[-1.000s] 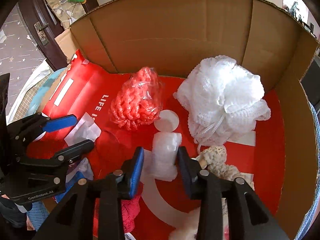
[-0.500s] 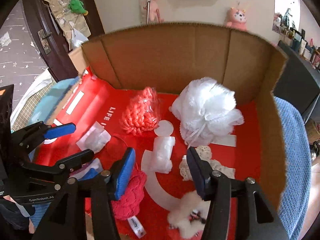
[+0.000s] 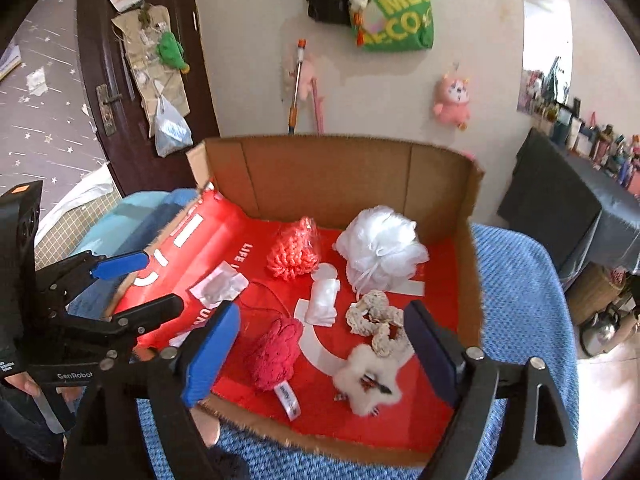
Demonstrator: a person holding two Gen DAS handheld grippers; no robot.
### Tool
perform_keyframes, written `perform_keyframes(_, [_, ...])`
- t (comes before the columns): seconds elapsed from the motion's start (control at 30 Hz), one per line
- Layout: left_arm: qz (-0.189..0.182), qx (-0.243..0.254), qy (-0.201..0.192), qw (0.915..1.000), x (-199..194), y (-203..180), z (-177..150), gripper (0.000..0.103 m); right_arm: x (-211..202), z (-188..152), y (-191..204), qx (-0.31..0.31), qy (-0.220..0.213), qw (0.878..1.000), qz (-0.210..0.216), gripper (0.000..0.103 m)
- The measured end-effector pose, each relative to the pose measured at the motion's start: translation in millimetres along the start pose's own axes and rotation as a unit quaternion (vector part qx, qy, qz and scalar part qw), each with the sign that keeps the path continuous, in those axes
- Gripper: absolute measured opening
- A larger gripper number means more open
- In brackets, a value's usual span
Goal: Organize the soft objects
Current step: 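Withdraw both open tools from the box over the blanket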
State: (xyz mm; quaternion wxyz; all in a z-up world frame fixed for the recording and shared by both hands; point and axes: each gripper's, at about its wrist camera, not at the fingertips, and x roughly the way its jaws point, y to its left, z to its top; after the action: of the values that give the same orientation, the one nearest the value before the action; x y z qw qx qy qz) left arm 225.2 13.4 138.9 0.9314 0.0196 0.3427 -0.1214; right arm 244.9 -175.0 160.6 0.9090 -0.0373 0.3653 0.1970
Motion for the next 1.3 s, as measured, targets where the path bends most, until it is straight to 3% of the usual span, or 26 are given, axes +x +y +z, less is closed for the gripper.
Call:
perform_keyframes(0.13, [0.005, 0.005, -0.025, 0.9997, -22, -9, -10, 0.087, -28, -12, 4, -0.001, -0.030, 1.000, -0.003, 0.098])
perform_keyframes(0.5, [0.016, 0.006, -0.068, 0.9975, -66, -30, -49, 0.094, -81, -64, 9, 0.015, -0.075, 0.997, -0.023, 0.103])
perform_keyframes(0.9, [0.016, -0.017, -0.040, 0.9989, -56, -35, -103, 0.094, -77, -121, 15, 0.028, -0.075, 0.995, -0.053, 0.103])
perform_keyframes(1.13, [0.019, -0.022, -0.019, 0.9994, -41, -37, -121, 0.094, -62, -147, 16, 0.034, -0.064, 0.994, -0.076, 0.103])
perform_keyframes(1.3, [0.029, -0.019, -0.025, 0.9991, -39, -41, -130, 0.094, -54, -163, 16, 0.047, -0.060, 0.994, -0.083, 0.103])
